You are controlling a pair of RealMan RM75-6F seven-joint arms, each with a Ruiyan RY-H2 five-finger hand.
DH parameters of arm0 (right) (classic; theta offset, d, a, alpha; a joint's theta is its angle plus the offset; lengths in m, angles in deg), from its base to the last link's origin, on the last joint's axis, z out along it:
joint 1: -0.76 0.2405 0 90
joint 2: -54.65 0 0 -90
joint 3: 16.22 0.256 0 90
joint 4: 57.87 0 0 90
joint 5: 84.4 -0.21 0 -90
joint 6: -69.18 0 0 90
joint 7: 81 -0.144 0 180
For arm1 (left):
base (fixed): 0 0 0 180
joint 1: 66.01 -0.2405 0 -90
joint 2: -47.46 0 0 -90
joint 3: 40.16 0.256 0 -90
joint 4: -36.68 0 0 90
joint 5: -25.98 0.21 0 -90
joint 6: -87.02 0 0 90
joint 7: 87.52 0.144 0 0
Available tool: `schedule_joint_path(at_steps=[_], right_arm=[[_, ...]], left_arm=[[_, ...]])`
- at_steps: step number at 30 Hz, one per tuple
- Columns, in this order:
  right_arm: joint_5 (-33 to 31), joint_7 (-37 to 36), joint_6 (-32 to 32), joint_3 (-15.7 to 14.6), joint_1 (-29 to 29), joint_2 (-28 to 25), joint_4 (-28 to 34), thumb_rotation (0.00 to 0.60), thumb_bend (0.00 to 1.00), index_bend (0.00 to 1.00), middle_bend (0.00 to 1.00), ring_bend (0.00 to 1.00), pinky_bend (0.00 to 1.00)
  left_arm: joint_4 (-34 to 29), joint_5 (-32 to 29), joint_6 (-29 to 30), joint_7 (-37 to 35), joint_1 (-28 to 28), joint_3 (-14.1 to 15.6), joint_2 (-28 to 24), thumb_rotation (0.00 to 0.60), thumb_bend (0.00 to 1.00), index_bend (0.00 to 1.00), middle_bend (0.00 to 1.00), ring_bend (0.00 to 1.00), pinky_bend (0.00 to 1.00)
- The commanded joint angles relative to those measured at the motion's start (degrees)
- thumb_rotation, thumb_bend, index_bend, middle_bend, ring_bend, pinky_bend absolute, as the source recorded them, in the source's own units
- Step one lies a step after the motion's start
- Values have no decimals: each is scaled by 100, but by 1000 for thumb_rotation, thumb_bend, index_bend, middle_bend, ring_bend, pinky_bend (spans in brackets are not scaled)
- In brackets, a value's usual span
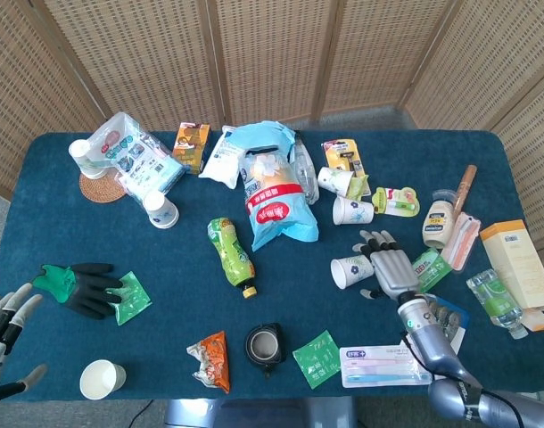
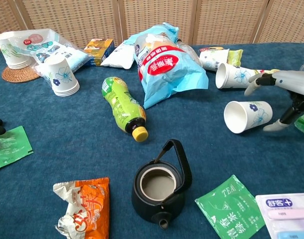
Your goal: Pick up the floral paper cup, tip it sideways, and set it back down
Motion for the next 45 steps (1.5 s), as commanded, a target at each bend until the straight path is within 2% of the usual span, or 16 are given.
schedule_joint_path(at_steps=[1, 7, 21, 30, 39, 45], right_arm=[[-85, -139, 91, 68, 64, 51, -161, 600, 86, 245, 0, 0, 0], [-203, -174, 176, 34, 98, 77, -326, 600, 95, 278, 0, 0, 0], [-255, -359, 241, 9, 154, 95, -280, 600, 126, 399, 0, 0, 0], [-277, -527, 215, 35, 164, 155, -344, 600, 198, 470, 0, 0, 0], [140, -11, -304, -159, 86, 57, -225, 600, 201, 466, 0, 0, 0], [595, 802, -917, -308, 32, 35, -148, 600, 199, 460, 0, 0, 0]], left_arm=[[3, 2, -11, 4, 3, 4, 0, 600, 241, 0, 0, 0, 0], [-1, 1, -34, 8, 12, 9, -1, 600, 240, 0, 0, 0, 0], [-9, 11, -82, 103, 19, 23, 36, 600, 239, 0, 0, 0, 0], [-14, -15, -107, 110, 35, 16, 38, 600, 241, 0, 0, 0, 0], [-8, 8, -92, 107, 28, 27, 43, 600, 240, 0, 0, 0, 0], [-12, 11, -94, 129, 26, 28, 53, 600, 240, 0, 0, 0, 0]])
